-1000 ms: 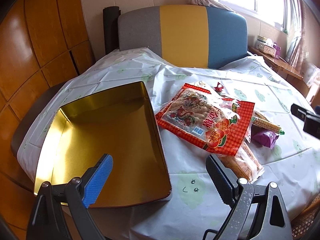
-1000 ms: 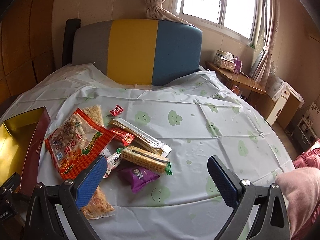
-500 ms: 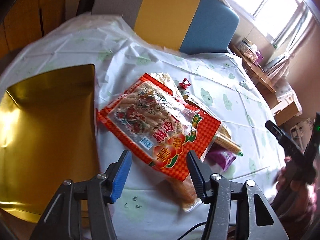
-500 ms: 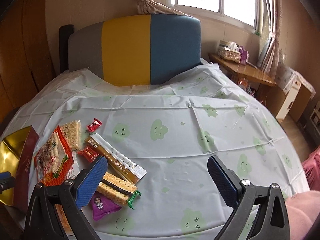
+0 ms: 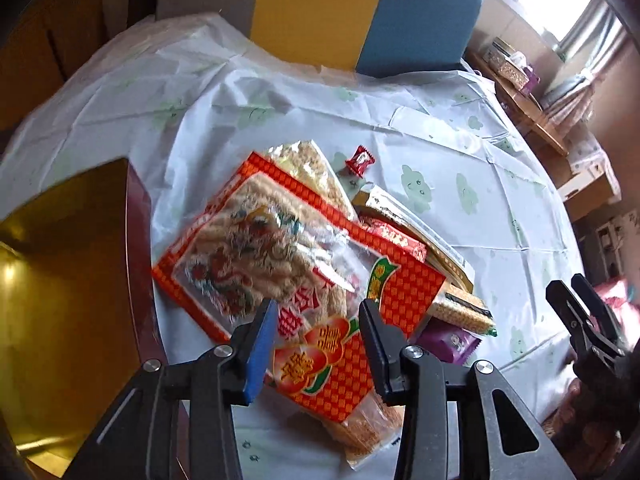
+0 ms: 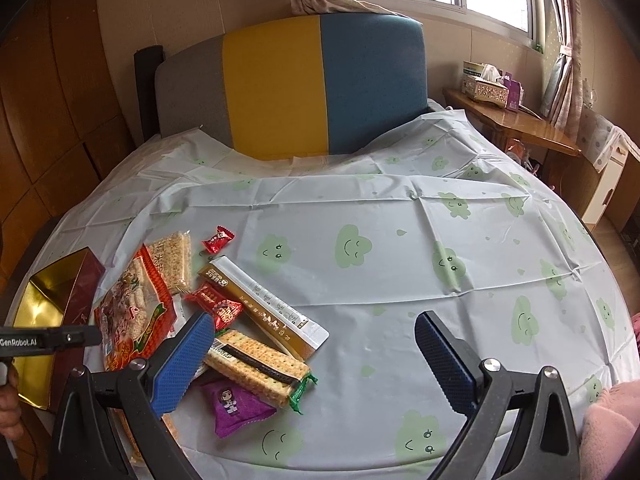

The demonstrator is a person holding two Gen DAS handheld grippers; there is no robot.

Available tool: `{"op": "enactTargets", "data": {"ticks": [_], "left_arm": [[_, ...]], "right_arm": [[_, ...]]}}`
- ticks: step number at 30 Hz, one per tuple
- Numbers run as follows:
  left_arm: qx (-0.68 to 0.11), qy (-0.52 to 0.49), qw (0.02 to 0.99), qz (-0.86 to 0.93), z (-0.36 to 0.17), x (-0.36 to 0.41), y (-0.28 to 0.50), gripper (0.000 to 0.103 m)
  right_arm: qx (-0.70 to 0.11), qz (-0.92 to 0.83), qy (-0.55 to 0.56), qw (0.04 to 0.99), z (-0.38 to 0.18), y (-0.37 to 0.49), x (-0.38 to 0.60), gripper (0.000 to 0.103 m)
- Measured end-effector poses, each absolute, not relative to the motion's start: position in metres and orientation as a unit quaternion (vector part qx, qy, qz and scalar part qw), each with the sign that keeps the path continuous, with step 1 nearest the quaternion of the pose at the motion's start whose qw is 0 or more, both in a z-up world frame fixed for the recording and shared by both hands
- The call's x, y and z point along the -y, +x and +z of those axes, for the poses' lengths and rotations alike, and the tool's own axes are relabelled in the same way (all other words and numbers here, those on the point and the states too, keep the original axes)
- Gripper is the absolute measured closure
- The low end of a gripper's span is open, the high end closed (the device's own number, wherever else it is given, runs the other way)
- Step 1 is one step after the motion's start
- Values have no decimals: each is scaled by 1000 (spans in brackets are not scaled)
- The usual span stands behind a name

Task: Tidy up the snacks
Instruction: 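Close the left tool on the red-bordered peanut bag and lift it, then carry the peanut bag over the gold tray and open the left tool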

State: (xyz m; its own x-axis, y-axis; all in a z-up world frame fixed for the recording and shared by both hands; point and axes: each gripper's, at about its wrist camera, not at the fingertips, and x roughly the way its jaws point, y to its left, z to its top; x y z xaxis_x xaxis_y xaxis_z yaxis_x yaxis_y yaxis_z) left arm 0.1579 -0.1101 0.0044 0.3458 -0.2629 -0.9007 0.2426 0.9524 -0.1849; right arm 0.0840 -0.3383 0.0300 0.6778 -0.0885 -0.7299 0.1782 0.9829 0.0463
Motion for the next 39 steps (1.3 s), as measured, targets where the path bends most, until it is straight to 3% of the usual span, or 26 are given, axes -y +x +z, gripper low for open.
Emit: {"op": "enactTargets", "data": {"ticks": [4,6,8,11,13,16,17,28,34,39], "left_arm": [[-529,73,820,-204,10,143,149,54],[-512,119,818,-233,9,158,131,25],[-489,155,824,-242,6,169,116,19],[-472,213,824,-231,-5,188,109,19],[-467,236,825,-212,-16,195,119,28],[-506,222,806,-212,-36,194,136,87],[-521,204,801,-215,-40,190,140,102],[-433,-3,876,-214,55,91,156,103],[-365,-74,910,-183,122,29,158,103],[-342,-116,924,-124,141,-39,161,103]], "right_arm": [[-393,-78,61,914,31,83,342,1],[-395,-86,63,912,31,84,345,1],[-403,-109,63,906,28,85,352,1],[-409,-121,93,900,27,85,366,1],[-409,-118,108,898,27,85,370,1],[-405,-115,106,901,28,83,368,1],[-405,-114,105,901,28,83,367,1],[-400,-111,79,906,30,83,359,1],[-403,-118,73,905,28,84,358,1],[-407,-128,75,901,26,84,362,1]]}}
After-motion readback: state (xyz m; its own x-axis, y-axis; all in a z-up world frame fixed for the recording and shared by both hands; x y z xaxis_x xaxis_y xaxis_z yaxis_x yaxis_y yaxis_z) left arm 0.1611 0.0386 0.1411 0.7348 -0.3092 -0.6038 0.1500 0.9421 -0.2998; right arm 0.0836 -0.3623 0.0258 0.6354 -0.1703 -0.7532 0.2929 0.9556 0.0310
